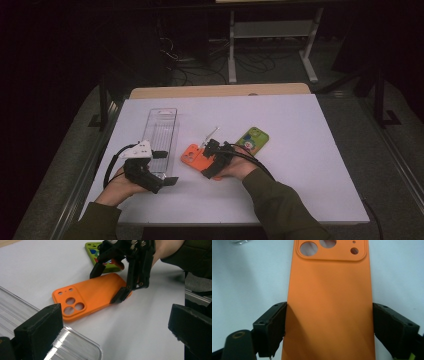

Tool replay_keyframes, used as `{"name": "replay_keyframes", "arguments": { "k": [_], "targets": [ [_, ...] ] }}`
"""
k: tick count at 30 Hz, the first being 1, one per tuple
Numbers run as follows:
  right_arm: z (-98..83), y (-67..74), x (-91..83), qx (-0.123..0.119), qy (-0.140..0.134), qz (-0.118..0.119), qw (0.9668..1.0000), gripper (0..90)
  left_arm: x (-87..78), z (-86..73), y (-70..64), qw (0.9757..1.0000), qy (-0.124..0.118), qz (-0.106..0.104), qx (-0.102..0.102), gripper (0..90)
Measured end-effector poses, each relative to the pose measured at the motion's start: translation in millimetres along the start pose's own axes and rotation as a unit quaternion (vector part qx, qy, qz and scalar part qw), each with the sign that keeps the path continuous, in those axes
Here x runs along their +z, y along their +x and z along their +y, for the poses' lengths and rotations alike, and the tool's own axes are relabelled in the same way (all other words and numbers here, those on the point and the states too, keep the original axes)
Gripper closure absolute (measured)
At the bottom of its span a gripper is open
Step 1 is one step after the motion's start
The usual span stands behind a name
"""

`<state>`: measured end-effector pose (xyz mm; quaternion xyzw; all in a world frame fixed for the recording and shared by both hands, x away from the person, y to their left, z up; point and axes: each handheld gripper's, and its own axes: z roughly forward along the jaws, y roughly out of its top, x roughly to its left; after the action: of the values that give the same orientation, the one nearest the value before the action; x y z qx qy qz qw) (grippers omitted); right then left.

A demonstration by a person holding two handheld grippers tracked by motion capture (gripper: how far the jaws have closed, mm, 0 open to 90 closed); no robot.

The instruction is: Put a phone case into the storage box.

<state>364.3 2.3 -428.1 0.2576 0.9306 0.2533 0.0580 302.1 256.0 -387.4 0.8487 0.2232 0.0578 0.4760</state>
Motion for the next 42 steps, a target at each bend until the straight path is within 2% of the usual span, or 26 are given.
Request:
{"name": "replay_keyframes", "arguments": {
  "k": [1, 5, 8, 14, 16, 18, 19, 22, 26, 31, 33, 38, 39, 42],
  "targets": [
    [-1.8, -2.7, -5.6, -0.008, -0.003, -0.001, 1.0000, 15.2, 0.8, 1.6, -0.7, 1.0000, -0.004, 0.001, -0.008, 0.0],
    [-9.1, -10.6, -18.1, -0.018, -0.003, -0.003, 0.9998, 15.2, 0.5, 6.4, 0.6, 1.0000, -0.004, -0.004, -0.004, 0.0],
    [-16.4, -16.5, -27.1, -0.021, -0.003, 0.001, 0.9998, 15.3, 0.1, 15.0, 2.5, 0.9998, -0.018, -0.009, -0.008, 0.0],
    [-28.7, -25.8, -42.5, -0.030, -0.001, 0.009, 0.9995, 15.2, 1.2, 24.1, 3.6, 0.9996, -0.024, -0.012, -0.007, 0.0],
    [-33.6, -29.3, -48.1, -0.038, -0.001, 0.009, 0.9992, 15.3, 3.4, 27.7, 3.7, 0.9997, -0.021, -0.012, -0.001, 0.0],
    [-40.6, -33.4, -55.9, -0.045, -0.003, 0.013, 0.9989, 15.3, 7.2, 35.6, 2.8, 0.9998, -0.008, -0.011, 0.017, 0.0],
    [-43.0, -34.5, -58.7, -0.044, -0.002, 0.014, 0.9989, 15.3, 7.2, 35.6, 2.8, 0.9998, -0.008, -0.011, 0.017, 0.0],
    [-49.4, -38.2, -66.9, -0.051, -0.006, 0.020, 0.9985, 15.3, 14.3, 48.5, 2.1, 0.9992, -0.007, -0.022, 0.033, 0.0],
    [-54.0, -42.0, -75.8, -0.064, -0.010, 0.035, 0.9973, 15.3, 21.6, 57.1, 1.0, 0.9986, -0.001, -0.030, 0.044, 0.0],
    [-56.7, -43.3, -81.0, -0.075, -0.013, 0.049, 0.9959, 15.3, 35.4, 67.9, -1.1, 0.9962, 0.017, -0.052, 0.068, 0.0],
    [-57.2, -43.4, -83.0, -0.084, -0.012, 0.055, 0.9948, 15.3, 41.7, 71.3, -1.9, 0.9942, 0.029, -0.063, 0.082, 0.0],
    [-58.0, -42.2, -84.8, -0.096, -0.008, 0.064, 0.9932, 15.3, 57.0, 80.2, -6.7, 0.9906, 0.046, -0.081, 0.100, 0.0],
    [-58.4, -41.7, -85.0, -0.105, -0.007, 0.069, 0.9920, 15.3, 60.0, 82.1, -7.8, 0.9895, 0.050, -0.085, 0.105, 0.0],
    [-58.6, -40.7, -85.0, -0.110, -0.006, 0.075, 0.9911, 15.3, 68.3, 87.7, -11.4, 0.9868, 0.055, -0.101, 0.114, 0.0]
  ]
}}
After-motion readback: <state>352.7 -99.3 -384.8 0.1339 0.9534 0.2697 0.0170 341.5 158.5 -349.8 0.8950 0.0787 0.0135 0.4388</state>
